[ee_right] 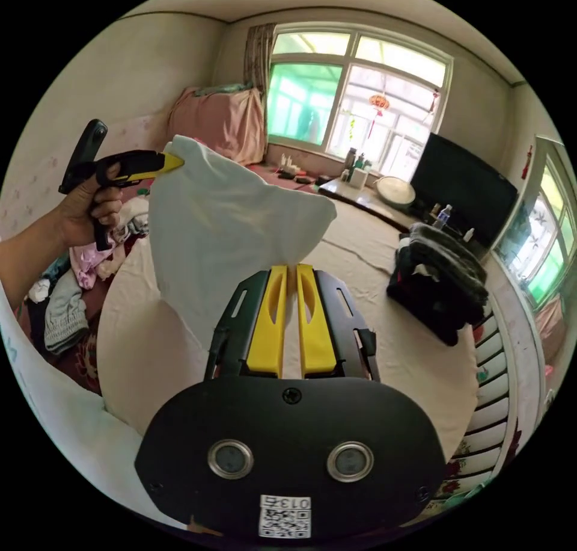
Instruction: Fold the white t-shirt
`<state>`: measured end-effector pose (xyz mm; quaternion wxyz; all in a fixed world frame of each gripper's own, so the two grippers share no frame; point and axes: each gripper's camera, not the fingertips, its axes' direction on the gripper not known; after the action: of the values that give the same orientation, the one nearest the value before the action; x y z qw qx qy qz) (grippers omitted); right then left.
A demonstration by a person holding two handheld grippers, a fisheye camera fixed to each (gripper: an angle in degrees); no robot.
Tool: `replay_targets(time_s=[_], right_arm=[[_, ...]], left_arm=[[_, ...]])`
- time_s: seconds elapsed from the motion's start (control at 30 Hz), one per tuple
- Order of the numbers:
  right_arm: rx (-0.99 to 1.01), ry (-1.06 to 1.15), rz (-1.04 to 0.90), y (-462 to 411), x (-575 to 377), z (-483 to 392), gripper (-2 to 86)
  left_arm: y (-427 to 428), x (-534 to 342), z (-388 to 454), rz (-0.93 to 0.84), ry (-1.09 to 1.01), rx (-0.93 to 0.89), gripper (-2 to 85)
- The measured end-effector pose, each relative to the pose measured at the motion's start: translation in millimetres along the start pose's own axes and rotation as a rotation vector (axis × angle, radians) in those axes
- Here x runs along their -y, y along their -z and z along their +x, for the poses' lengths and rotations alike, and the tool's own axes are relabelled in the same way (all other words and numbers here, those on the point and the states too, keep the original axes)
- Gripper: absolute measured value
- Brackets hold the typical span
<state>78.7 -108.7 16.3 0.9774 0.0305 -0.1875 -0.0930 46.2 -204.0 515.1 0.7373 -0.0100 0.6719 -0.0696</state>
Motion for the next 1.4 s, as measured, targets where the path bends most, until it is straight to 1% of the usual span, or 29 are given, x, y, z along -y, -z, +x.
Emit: replay_targets(time_s=[0.13,0.2,0.23,0.27,0.3,0.33,0.37,0.4,0.43,0.47,0.5,0.57,0.6,0.67,0.7,0.77,0.83,0.93,1.07,1.1,1.13,1.17,1.2,1.23,1.27,1.3,1.33,1.37,1.4], right_arm=[[-0.089,-0.051,0.044,27.2,26.9,57.4,2.2],[-0.133,-0.067,0.056,35.8,47.4,108.6,2.2],[-0.139,-0.071,0.055,37.0,53.7,123.8,2.2],[-0.145,-0.081,0.047,38.3,66.9,154.3,2.2],[-0.142,-0.106,0.055,40.3,79.9,187.5,2.2],[-0.145,-0.118,0.057,40.9,86.4,204.4,2.2],[-0.163,-0.127,0.044,39.2,100.0,237.3,2.2],[-0.181,-0.137,0.026,34.7,113.3,270.8,2.2],[-0.19,-0.145,0.022,31.8,119.2,288.0,2.2],[-0.198,-0.169,0.009,23.5,130.5,324.2,2.2],[-0.199,-0.194,-0.034,10.3,141.3,358.8,2.3],[-0.21,-0.211,-0.102,-16.4,153.2,403.6,2.3],[-0.221,-0.204,-0.147,-38.8,156.9,426.6,2.4],[-0.229,-0.195,-0.216,-74.9,155.9,452.4,2.5],[-0.226,-0.196,-0.268,-99.1,152.1,464.3,2.5],[-0.23,-0.209,-0.333,-131.3,144.2,476.2,2.7],[-0.221,-0.248,-0.348,-153.5,136.5,483.3,3.0],[-0.228,-0.291,-0.293,-164.9,135.0,489.2,3.8],[-0.173,-0.315,-0.21,-143.3,138.5,502.8,6.7],[-0.206,-0.317,-0.163,-126.2,138.7,505.8,7.4],[-0.237,-0.309,-0.116,-116.1,139.0,505.3,7.1],[-0.318,-0.275,-0.018,-99.2,141.4,500.4,6.5],[-0.383,-0.227,0.035,-92.3,149.3,493.5,5.0],[-0.381,-0.195,0.047,-92.5,155.8,490.0,4.3],[-0.327,-0.126,0.043,-99.3,171.1,484.0,2.9],[-0.27,-0.053,0.02,-112.5,187.7,477.5,1.9],[-0.251,-0.025,0.008,-120.6,195.6,474.4,1.5],[-0.203,0.016,-0.03,-140.0,210.8,469.4,0.9],[-0.131,0.044,-0.096,-162.0,225.6,466.1,0.6]], left_arm=[[-88.5,48.3,33.6,0.015,-0.091,-0.107,1.5],[-138.3,77.5,47.7,0.011,-0.131,-0.134,1.6],[-173.3,99.0,58.0,0.004,-0.166,-0.153,1.6],[-210.0,122.2,69.4,-0.001,-0.188,-0.159,1.6],[-228.9,134.1,75.9,-0.002,-0.209,-0.168,1.7],[-268.4,158.4,87.1,-0.016,-0.235,-0.176,1.7],[-309.1,181.7,95.9,-0.033,-0.227,-0.178,1.8],[-330.5,192.7,100.2,-0.041,-0.234,-0.188,1.8],[-374.7,212.7,105.6,-0.063,-0.225,-0.198,2.0],[-419.2,228.8,109.1,-0.084,-0.198,-0.196,2.2],[-442.1,235.7,111.6,-0.098,-0.202,-0.2,2.3],[-535.7,252.4,115.0,-0.189,-0.194,-0.147,2.7],[-558.1,253.4,113.5,-0.214,-0.188,-0.132,2.8],[-638.6,243.5,100.4,-0.297,-0.134,-0.069,3.4],[-656.2,238.5,96.3,-0.318,-0.121,-0.061,3.6],[-711.0,213.4,83.3,-0.369,-0.105,0.023,4.5],[-739.4,194.8,71.1,-0.391,-0.092,0.069,5.3],[-759.4,177.9,43.6,-0.377,-0.027,0.039,6.8],[-722.6,175.5,11.8,-0.192,0.058,0.061,6.8],[-715.4,175.4,16.5,-0.165,0.007,0.053,6.6],[-709.5,172.3,38.0,-0.175,-0.164,0.044,5.7],[-715.4,161.6,67.6,-0.277,-0.335,0.044,4.4],[-718.9,152.3,83.7,-0.316,-0.415,0.041,3.7],[-724.9,128.2,115.2,-0.363,-0.56,0.041,2.4],[-732.3,101.5,141.4,-0.393,-0.666,0.07,1.5],[-736.9,89.0,151.5,-0.408,-0.708,0.09,1.0],[-748.9,63.6,167.1,-0.453,-0.781,0.147,0.6],[-762.2,40.8,173.6,-0.506,-0.817,0.222,0.3],[-768.2,30.4,174.3,-0.535,-0.828,0.239,0.2]])
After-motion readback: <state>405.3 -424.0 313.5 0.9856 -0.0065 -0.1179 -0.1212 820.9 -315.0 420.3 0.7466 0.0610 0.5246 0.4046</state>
